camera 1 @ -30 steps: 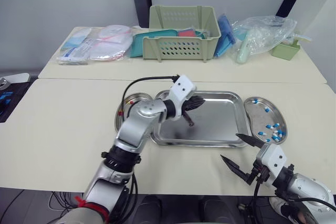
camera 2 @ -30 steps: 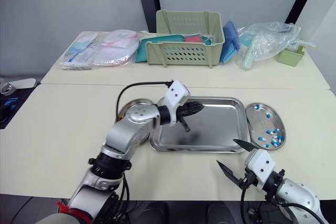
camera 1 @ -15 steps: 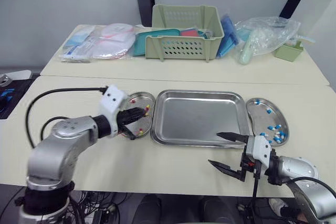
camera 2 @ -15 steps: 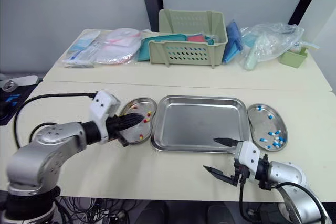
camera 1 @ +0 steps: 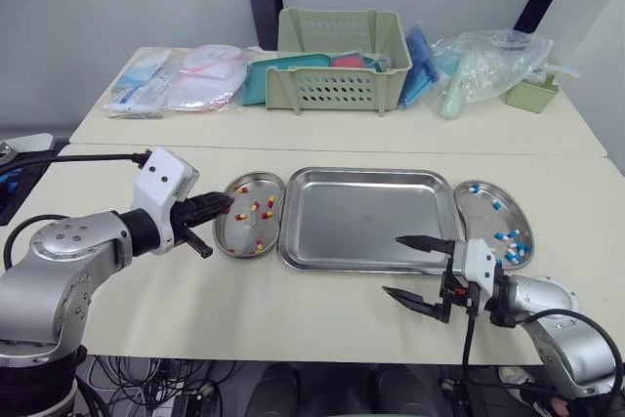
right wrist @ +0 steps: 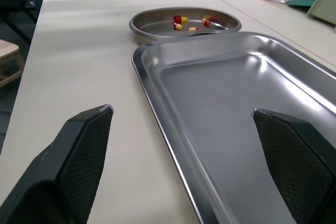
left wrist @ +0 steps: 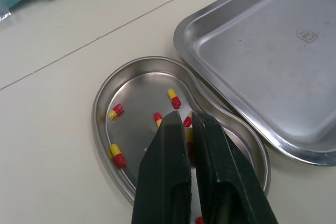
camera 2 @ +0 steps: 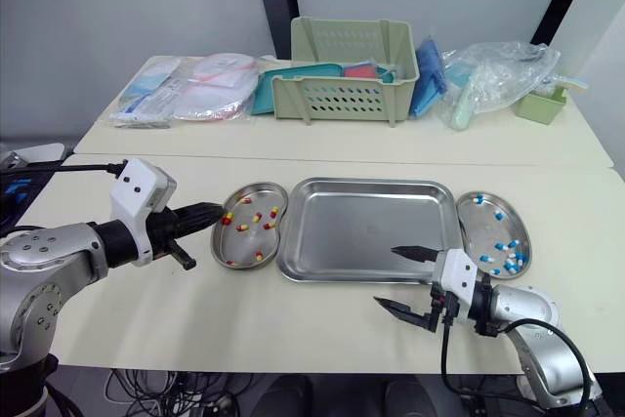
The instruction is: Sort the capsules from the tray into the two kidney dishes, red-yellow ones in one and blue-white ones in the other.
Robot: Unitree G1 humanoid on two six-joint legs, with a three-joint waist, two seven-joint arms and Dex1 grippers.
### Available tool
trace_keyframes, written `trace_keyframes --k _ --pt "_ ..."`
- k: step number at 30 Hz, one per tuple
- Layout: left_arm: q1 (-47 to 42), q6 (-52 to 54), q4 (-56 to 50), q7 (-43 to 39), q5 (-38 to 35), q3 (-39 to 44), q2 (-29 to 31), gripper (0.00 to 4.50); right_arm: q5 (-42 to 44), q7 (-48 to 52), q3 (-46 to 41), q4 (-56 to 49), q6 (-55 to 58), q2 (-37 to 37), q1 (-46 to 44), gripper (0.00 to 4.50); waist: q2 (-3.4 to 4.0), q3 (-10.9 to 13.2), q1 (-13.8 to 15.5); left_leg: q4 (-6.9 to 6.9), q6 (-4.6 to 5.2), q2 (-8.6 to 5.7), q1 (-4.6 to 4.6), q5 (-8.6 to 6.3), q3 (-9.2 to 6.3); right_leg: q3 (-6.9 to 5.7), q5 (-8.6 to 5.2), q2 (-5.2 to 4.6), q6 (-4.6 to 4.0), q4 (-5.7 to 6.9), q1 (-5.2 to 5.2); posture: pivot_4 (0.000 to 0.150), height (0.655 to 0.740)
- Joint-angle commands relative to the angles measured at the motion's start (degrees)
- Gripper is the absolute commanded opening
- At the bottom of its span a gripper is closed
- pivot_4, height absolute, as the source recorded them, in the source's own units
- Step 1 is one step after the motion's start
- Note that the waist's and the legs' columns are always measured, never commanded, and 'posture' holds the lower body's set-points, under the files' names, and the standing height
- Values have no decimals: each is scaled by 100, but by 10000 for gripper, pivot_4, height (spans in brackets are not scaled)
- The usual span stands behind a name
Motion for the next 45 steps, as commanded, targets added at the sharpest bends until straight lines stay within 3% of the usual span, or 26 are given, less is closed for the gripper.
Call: trace_keyframes --k 1,23,27,37,45 --pt "34 -202 23 -8 -22 87 121 350 -35 -76 23 -115 -203 101 -88 45000 0 0 -1 0 0 0 0 0 0 0 0 0 0 0 0 1500 7400" --pt "-56 -221 234 187 -98 -54 148 350 -89 -377 161 -266 -120 358 -347 45000 1 1 -4 -1 0 0 -1 0 1 1 0 0 0 1 -1 1500 7400" --pt "-224 25 221 293 -246 -31 179 11055 -89 -403 174 -256 -131 339 -344 45000 1 1 -4 -1 0 0 -1 0 0 1 0 0 0 1 -1 1500 7400" --pt "-258 -112 213 389 -282 -40 182 43147 -129 -350 174 -204 -230 302 -255 45000 2 1 -6 -1 0 0 -1 0 1 1 0 0 0 1 -2 1500 7400" --pt "-63 -652 396 313 -246 103 105 44486 -116 -334 89 -251 -250 199 -173 45000 2 1 -6 -1 0 0 0 0 1 1 0 0 0 1 -2 1500 7400"
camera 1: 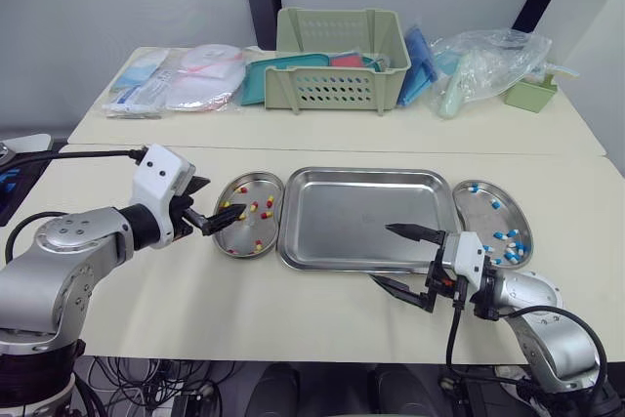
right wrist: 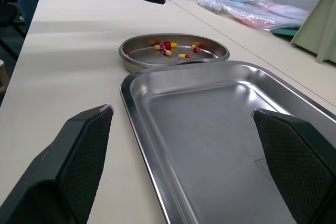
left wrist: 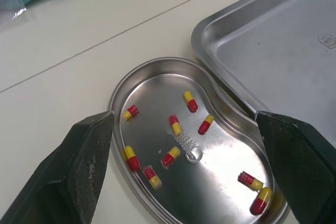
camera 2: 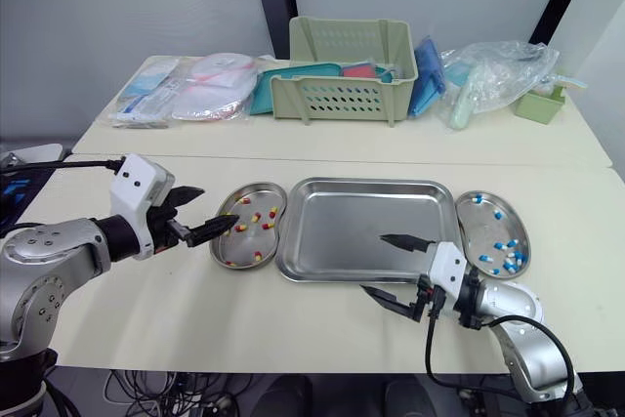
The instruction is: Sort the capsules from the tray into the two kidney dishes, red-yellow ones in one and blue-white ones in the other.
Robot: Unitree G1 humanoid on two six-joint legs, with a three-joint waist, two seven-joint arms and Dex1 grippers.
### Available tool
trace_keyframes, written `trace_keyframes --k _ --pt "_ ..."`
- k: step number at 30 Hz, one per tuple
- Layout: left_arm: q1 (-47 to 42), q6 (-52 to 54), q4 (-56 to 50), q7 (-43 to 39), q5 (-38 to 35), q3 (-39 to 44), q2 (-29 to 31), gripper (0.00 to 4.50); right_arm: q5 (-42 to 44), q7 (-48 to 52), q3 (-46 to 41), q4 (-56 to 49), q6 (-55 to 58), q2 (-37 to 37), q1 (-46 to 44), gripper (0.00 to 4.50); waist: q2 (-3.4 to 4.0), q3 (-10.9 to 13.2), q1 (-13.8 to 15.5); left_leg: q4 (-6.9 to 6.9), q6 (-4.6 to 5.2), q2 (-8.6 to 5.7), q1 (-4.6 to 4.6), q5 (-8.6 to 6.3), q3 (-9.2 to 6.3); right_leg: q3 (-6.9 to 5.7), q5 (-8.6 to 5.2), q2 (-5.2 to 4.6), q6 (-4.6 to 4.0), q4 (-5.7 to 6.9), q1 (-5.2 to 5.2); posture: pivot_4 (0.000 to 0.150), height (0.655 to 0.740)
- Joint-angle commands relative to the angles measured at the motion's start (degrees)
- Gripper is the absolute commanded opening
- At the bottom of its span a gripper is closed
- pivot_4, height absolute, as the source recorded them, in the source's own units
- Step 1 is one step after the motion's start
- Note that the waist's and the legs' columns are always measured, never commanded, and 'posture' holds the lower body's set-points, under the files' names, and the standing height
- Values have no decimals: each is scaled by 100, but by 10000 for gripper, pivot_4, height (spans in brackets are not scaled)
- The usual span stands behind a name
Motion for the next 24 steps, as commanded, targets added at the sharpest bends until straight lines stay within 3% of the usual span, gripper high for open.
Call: trace_keyframes --k 1,8,12,16,24 --pt "138 -424 85 -120 -15 321 -22 44486 18 9 -144 -236 -69 -125 57 45000 0 0 -3 0 0 0 0 0 0 0 0 0 0 0 0 1500 7400" --pt "938 -1176 753 -551 61 1140 172 44486 611 -82 -1444 -834 600 -861 829 45000 0 0 2 -5 1 0 -1 0 5 5 0 -2 0 -3 -2 1500 7400" --pt "1428 -1782 1530 -988 239 1535 347 44486 1028 313 -2727 -453 1010 -1557 1207 45000 0 1 5 -7 1 0 4 0 6 4 0 -2 -2 -1 1 1500 7400" --pt "1906 -2315 2279 -1459 375 1862 520 44486 1012 1180 -3781 567 983 -2464 1292 45000 1 1 -3 -14 2 -1 7 -1 17 11 0 -2 -2 -5 1 1500 7400" --pt "2286 -2936 2776 -1585 808 1831 718 44486 677 2091 -3938 1834 682 -3192 1135 45000 -2 1 -3 -19 2 2 8 -1 21 12 -1 -3 -4 -9 1 1500 7400"
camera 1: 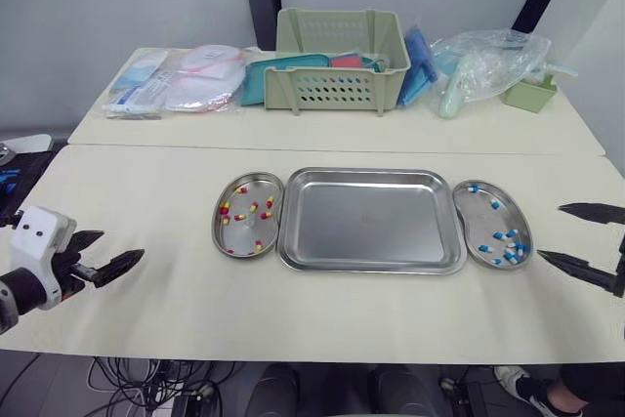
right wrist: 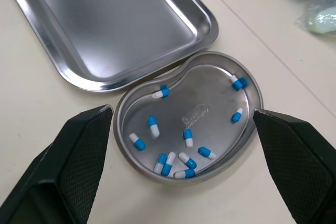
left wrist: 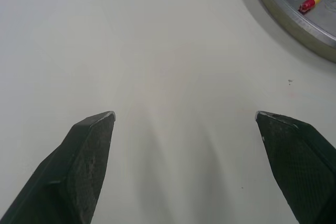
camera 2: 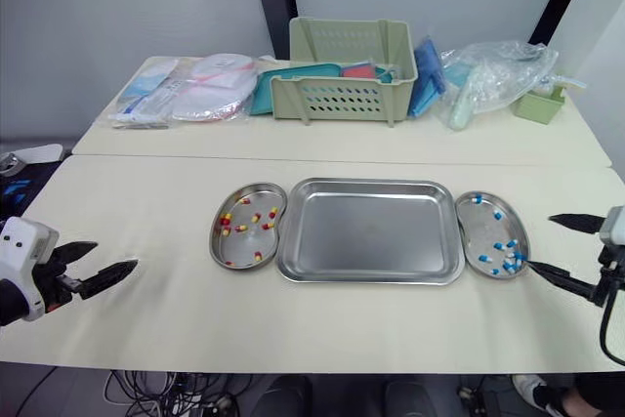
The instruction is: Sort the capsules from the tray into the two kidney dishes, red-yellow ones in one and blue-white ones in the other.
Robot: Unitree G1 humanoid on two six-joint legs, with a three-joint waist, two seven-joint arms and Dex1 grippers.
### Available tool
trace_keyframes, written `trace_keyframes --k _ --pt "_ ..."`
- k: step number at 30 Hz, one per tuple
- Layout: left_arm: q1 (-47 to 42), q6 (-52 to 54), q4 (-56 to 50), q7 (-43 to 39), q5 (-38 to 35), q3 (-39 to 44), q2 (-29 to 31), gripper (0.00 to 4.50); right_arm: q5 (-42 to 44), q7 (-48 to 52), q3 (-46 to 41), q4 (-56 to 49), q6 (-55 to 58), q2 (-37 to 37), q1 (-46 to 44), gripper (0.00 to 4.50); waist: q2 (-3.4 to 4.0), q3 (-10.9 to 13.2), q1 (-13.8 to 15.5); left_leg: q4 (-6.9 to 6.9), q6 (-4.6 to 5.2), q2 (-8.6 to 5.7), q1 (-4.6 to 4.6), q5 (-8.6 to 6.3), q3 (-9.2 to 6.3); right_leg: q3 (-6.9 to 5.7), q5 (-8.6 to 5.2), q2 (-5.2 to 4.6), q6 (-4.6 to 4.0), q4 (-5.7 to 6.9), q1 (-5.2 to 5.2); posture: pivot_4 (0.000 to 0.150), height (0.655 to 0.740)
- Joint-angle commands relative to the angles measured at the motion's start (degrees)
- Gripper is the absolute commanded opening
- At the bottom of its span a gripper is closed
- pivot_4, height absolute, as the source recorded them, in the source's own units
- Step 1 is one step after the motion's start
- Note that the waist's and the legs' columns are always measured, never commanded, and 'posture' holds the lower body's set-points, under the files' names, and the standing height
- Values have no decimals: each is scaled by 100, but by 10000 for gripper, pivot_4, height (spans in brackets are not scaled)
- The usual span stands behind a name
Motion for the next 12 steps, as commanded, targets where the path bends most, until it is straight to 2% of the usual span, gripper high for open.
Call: trace_keyframes --k 1,12 --pt "36 -201 21 -55 155 108 207 44486 -151 280 28 293 -173 -172 -133 45000 2 1 0 0 0 -1 -1 0 1 1 0 -1 0 -1 0 1500 7400" --pt "-135 297 -375 -98 -26 5 209 44486 -307 314 152 112 -84 -92 -270 45000 4 2 0 0 0 0 -1 0 0 0 0 0 0 2 -2 1500 7400"
